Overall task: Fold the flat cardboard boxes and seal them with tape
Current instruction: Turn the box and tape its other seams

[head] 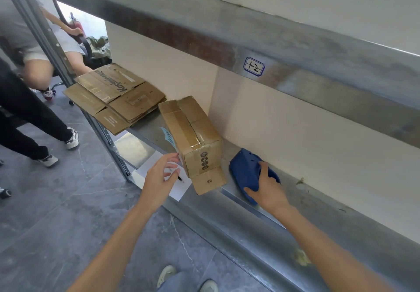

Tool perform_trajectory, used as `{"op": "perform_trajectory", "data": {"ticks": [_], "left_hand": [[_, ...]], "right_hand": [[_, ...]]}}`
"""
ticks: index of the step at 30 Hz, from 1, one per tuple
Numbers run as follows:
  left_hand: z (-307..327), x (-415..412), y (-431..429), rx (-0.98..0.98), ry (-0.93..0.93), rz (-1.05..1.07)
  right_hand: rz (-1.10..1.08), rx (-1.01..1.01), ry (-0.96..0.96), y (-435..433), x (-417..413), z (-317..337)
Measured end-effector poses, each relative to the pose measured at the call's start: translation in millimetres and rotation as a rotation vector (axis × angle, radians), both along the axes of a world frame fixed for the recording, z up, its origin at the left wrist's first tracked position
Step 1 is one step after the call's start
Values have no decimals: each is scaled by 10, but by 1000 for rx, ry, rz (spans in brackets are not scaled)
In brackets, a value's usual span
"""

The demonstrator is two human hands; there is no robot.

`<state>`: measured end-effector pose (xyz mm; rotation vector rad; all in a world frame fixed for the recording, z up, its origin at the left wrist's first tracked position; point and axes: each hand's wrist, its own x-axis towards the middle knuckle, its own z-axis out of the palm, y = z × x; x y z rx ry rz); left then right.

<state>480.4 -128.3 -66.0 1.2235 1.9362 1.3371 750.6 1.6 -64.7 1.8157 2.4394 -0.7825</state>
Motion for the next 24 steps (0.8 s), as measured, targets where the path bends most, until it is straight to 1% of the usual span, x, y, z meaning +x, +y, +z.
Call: {"op": "perform_trajectory", "data": {"ticks": [4,7,10,17,24], "left_hand": [[13,4,16,13,14,-8],[27,3,31,21,27,-10],[42,-9,44,28,44,6],[104,-52,56,45,68,42],[172,-68,46,56,97,52]], "right_hand": [[120,-29,-91,40,11,6],[142,-80,-102,138,-6,71],[154,-162,-51,272,-22,158],[135,-398,158,546,65,247],[126,-448,176,583,82,293]]}}
